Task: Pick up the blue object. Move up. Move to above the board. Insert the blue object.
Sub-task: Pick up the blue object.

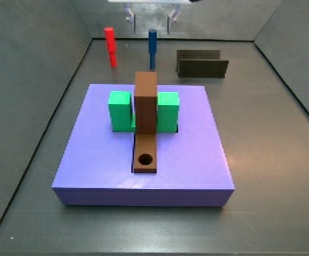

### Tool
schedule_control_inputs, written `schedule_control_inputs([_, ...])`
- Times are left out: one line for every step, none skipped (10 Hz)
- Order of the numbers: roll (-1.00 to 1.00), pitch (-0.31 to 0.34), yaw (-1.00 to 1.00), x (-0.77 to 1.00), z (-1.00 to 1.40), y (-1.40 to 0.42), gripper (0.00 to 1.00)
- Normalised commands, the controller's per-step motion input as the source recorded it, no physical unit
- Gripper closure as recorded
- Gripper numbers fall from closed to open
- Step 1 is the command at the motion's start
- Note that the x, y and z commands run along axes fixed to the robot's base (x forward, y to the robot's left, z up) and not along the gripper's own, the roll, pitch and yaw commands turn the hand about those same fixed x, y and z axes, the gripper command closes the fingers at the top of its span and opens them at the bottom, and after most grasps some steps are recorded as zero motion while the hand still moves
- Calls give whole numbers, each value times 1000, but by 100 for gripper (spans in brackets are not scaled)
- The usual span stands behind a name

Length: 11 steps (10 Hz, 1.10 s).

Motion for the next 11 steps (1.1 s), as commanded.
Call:
schedule_control_inputs([-117, -36, -40, 0, -266, 40, 0])
schedule_control_inputs([-114, -1, -54, 17, -203, 0, 0])
schedule_control_inputs([-134, -20, -66, 0, -194, 0, 0])
schedule_control_inputs([-137, -19, -77, 0, -209, 0, 0])
schedule_control_inputs([-120, -27, -86, 0, -217, 0, 0])
schedule_control_inputs([-111, -30, -91, 0, -223, 0, 0])
schedule_control_inputs([-116, -33, -97, 0, -209, 0, 0])
schedule_control_inputs([-100, -23, -94, 0, -180, 0, 0])
schedule_control_inputs([-57, -4, -80, 0, -109, 0, 0])
schedule_control_inputs([0, 0, 0, 0, 0, 0, 0])
schedule_control_inputs([0, 0, 0, 0, 0, 0, 100])
